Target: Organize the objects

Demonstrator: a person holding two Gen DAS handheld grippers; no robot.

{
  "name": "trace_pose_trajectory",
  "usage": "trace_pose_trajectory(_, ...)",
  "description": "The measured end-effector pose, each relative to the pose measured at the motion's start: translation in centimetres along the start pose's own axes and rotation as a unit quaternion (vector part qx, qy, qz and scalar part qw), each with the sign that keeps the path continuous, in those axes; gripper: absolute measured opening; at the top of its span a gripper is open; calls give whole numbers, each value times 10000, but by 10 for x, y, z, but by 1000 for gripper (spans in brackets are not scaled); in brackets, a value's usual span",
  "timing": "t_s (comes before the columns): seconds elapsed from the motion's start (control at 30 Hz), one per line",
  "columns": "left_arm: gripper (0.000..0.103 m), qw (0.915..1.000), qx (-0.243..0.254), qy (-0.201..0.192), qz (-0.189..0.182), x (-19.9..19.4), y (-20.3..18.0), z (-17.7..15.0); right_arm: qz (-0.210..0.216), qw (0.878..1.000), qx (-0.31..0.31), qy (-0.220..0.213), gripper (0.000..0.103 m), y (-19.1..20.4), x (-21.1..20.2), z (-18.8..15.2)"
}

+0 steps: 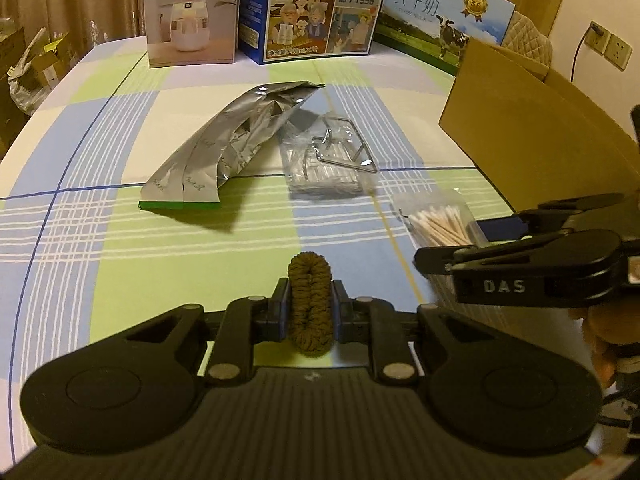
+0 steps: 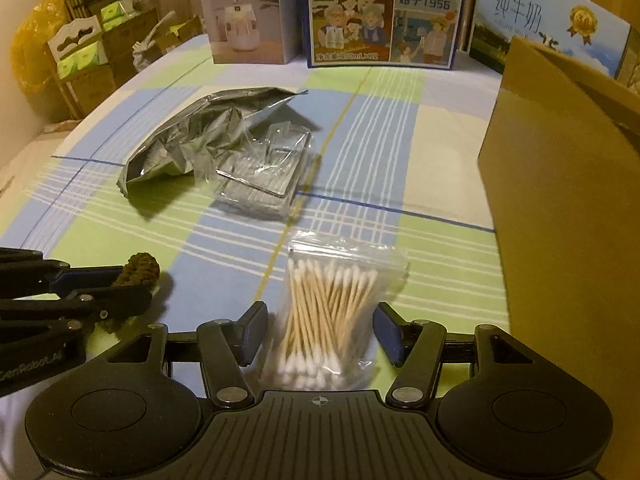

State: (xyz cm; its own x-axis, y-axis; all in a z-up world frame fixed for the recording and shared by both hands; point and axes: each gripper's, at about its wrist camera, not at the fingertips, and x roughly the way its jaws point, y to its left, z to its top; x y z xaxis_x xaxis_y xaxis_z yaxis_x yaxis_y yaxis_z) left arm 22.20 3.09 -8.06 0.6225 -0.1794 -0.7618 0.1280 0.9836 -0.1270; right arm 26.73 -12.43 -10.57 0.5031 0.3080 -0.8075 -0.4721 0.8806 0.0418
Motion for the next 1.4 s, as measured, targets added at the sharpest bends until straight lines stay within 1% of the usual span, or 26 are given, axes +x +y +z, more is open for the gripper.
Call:
trace_pose_trajectory(0.07,16,10000,-16,-14,-11,-1,0,0,-72,9999,-77,-16,44,3,0,0)
trace_pose_trajectory(0.1,16,10000,-20,-15,-20,-1,0,1,-109,9999,-121,-29,35,4,0,0)
trace_pose_trajectory(0.13,16,10000,-21,-18,-28,0,0,1,-109,9999,-113,-28,30,4,-1,0)
trace_pose_trajectory(0.2,16,10000,-16,-30,-47,-1,-1,1,-138,9999,-81,-7,23,3,-2,1)
trace_pose_trajectory(0.23,16,10000,-9,-33,-54,-1,-1,1,-149,9999,-48,-9,22,3,-2,1)
trace_pose_trajectory(0.43,16,10000,4,-79,-51,-6,-1,3,-89,9997,170,-132,22,0,-14,-2)
trace_pose_trajectory(0.63,16,9999,49,-120,48,-14,-5,4,0,9992,181,-365,21,4,-41,-8)
trace_pose_trajectory(0.7,16,9997,102,-201,120,-22,-11,5,84,9987,251,-432,21,6,-53,-12)
trace_pose_trajectory(0.9,16,9992,-11,-381,138,-53,-28,-1,116,9980,284,-558,21,12,-90,-28)
trace_pose_trajectory(1.03,16,9988,-146,-452,75,-78,-40,-8,119,9972,320,-662,21,11,-119,-35)
trace_pose_trajectory(1.2,16,9982,-59,-598,57,-111,-59,-12,130,9955,399,-854,21,11,-159,-44)
trace_pose_trajectory(1.4,16,9973,83,-733,10,-145,-83,-17,83,9942,389,-1000,21,13,-199,-62)
